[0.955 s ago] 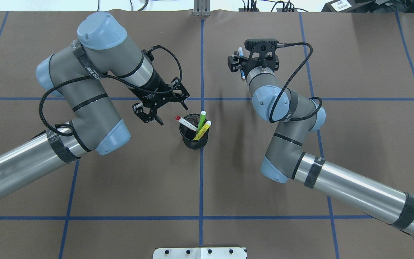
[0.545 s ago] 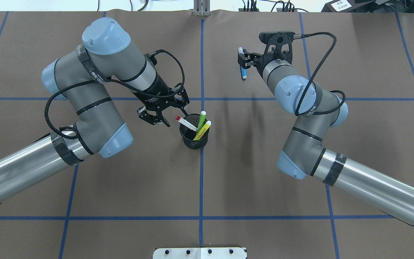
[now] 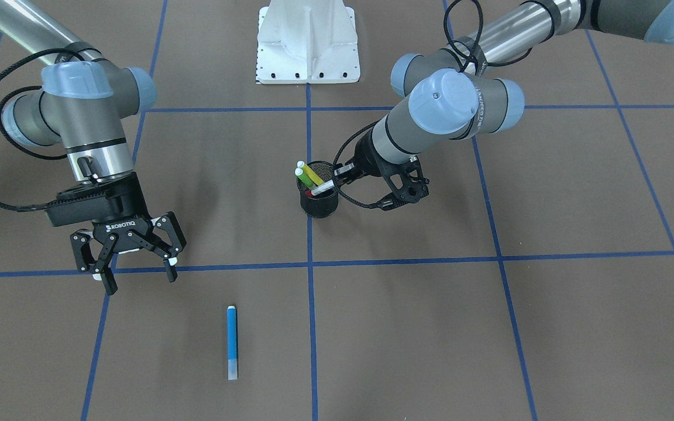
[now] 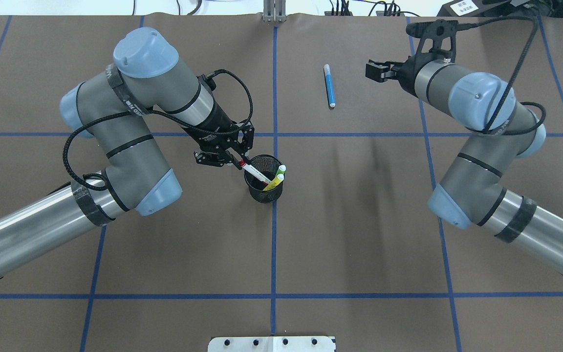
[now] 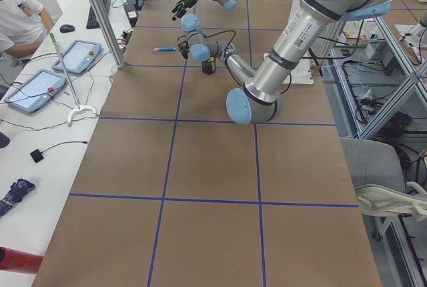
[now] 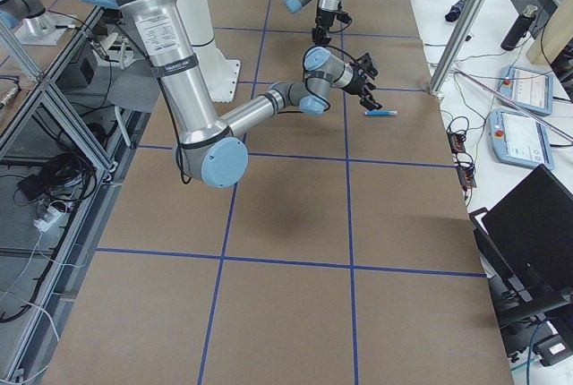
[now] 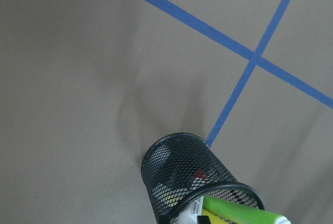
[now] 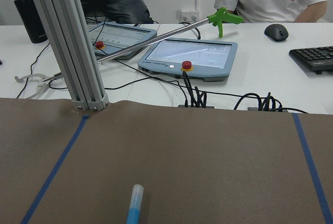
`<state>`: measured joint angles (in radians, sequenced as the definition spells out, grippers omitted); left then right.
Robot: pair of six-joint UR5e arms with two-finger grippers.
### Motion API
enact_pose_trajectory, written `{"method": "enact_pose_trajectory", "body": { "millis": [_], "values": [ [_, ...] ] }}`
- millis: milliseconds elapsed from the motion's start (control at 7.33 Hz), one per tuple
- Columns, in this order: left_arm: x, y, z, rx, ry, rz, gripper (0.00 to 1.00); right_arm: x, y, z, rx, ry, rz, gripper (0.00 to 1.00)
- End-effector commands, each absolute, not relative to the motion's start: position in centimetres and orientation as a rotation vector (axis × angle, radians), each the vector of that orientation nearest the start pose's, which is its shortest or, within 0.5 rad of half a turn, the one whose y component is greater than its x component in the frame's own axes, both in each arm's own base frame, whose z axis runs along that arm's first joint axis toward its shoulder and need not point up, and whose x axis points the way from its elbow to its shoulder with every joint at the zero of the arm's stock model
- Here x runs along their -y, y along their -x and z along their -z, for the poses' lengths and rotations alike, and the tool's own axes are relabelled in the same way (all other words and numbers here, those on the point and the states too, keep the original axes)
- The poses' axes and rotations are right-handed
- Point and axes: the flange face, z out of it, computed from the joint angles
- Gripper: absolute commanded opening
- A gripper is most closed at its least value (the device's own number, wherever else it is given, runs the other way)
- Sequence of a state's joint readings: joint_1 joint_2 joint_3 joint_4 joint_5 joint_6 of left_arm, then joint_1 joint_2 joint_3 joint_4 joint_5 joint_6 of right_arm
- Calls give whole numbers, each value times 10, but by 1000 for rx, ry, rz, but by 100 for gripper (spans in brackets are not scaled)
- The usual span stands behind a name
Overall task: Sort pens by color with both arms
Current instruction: 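Pull the red-capped marker out with the left gripper while the right arm withdraws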
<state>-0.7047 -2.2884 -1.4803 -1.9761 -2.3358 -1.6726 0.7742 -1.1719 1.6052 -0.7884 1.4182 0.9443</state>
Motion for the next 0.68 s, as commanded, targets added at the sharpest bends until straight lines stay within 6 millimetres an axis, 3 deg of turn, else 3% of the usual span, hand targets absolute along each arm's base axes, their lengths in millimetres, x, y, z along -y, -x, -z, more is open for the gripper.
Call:
{"method": "enact_pose_trajectory", "body": {
  "millis": [0, 273, 545],
  "values": [
    [509, -477, -182, -1199, 331, 298, 0, 556, 332, -336, 848, -880, -201, 100],
    [510, -414, -141, -1291, 245, 304, 0, 549, 306, -334, 876, -870, -197, 100],
    [540, -338, -131, -1339, 127, 386, 0, 539, 258, -344, 911, -829, -191, 100]
  ]
}}
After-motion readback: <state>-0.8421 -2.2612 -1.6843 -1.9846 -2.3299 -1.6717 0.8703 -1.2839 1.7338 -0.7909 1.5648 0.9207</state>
